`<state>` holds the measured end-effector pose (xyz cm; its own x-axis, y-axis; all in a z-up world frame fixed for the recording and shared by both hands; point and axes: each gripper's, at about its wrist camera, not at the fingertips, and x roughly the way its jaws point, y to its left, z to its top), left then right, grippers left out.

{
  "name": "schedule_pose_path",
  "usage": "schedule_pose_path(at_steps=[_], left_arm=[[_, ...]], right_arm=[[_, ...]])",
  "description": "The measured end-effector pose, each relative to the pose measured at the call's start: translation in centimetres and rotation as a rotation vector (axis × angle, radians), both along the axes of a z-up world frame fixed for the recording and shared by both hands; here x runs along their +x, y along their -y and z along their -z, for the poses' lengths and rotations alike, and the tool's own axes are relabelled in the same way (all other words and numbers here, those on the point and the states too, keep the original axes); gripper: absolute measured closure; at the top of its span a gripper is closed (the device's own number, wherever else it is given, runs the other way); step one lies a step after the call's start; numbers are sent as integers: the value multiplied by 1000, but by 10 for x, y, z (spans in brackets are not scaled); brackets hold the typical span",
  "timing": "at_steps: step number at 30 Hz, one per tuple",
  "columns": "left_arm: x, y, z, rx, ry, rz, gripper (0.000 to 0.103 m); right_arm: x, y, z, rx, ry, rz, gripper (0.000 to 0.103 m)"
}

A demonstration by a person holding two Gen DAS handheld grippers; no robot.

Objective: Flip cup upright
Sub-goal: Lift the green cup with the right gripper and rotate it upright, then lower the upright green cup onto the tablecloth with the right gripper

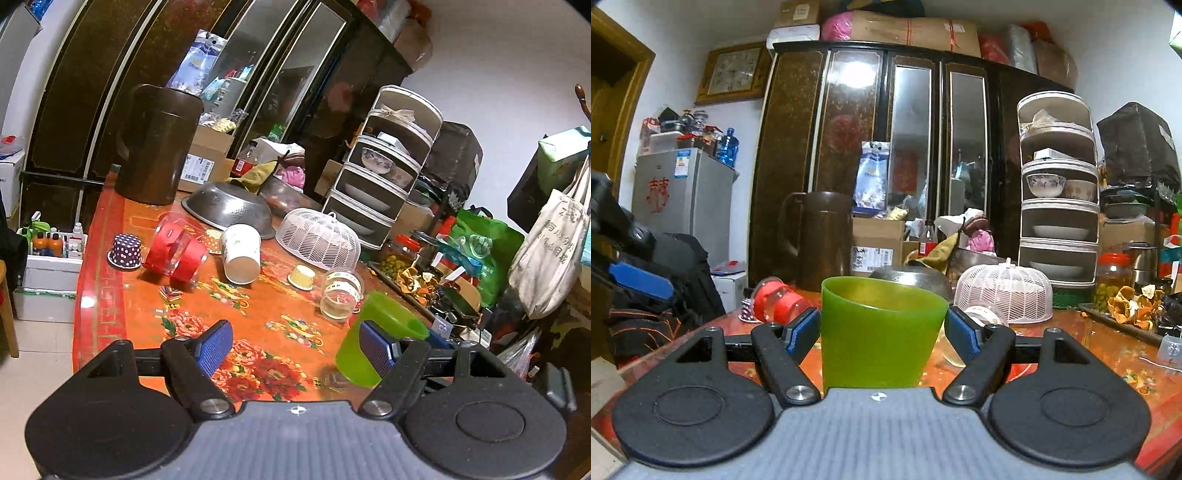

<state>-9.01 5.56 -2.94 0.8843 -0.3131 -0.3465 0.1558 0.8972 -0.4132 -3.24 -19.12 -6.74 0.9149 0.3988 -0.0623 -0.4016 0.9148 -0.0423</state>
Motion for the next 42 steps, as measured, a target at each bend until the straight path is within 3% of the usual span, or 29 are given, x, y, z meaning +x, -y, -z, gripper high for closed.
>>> schedule_pose_path(at_steps=[5,16,37,42], left_arm=[[0,-2,3,-26,1,7,24],[6,-6,12,-46,-25,16,24],[5,0,13,-27,-49,26,24],[3,-2,13,-28,-51,19,24]], right_arm=[[2,-8,6,-42,41,7,28],[16,-11,16,-3,-95,-2,29],[13,-11,11,37,-169,-14,27],[11,-14,11,36,-169,-12,18]])
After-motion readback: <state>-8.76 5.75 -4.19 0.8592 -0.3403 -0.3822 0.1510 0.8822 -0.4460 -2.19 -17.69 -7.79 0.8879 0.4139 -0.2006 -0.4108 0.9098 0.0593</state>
